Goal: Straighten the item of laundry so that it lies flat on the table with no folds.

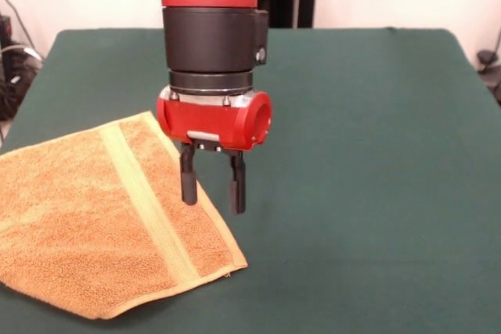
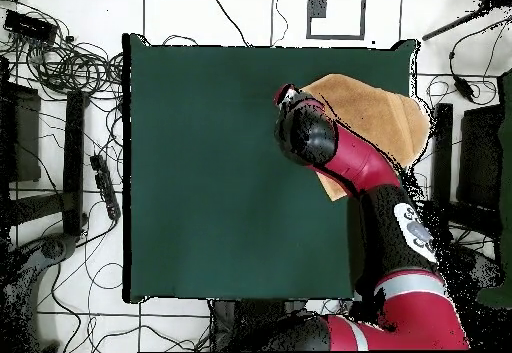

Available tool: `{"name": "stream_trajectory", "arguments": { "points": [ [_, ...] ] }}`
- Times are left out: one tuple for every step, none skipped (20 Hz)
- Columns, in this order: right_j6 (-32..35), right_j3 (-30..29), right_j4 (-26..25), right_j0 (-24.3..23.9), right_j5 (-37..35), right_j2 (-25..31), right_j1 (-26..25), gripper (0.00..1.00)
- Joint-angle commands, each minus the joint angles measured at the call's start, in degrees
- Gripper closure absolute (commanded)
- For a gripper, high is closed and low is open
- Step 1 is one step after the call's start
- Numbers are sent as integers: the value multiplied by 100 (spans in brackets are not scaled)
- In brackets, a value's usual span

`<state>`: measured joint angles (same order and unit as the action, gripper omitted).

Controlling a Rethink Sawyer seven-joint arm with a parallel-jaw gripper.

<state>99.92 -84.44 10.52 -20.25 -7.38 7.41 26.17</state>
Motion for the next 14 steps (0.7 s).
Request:
{"name": "stream_trajectory", "arguments": {
  "points": [
    [1284, -255, 253, 397, 99, 180, -627, 0],
    [1290, -192, 276, 445, 107, 134, -688, 0],
    [1304, -145, 294, 478, 165, 108, -749, 0],
    [1312, -114, 300, 498, 222, 97, -801, 0],
    [1325, -108, 304, 498, 288, 115, -837, 0],
    [1338, -102, 308, 497, 355, 132, -873, 0],
    [1341, -73, 327, 499, 381, 153, -919, 0],
    [1349, -48, 351, 507, 397, 172, -950, 0],
    [1336, 8, 376, 550, 369, 147, -988, 0],
    [1330, 56, 403, 595, 377, 121, -1028, 0],
    [1311, 91, 394, 615, 419, 107, -1064, 0],
    [1285, 112, 375, 591, 468, 141, -1110, 0],
    [1233, 133, 342, 545, 461, 174, -1149, 0],
    [1180, 155, 308, 499, 454, 207, -1187, 0]
  ]
}}
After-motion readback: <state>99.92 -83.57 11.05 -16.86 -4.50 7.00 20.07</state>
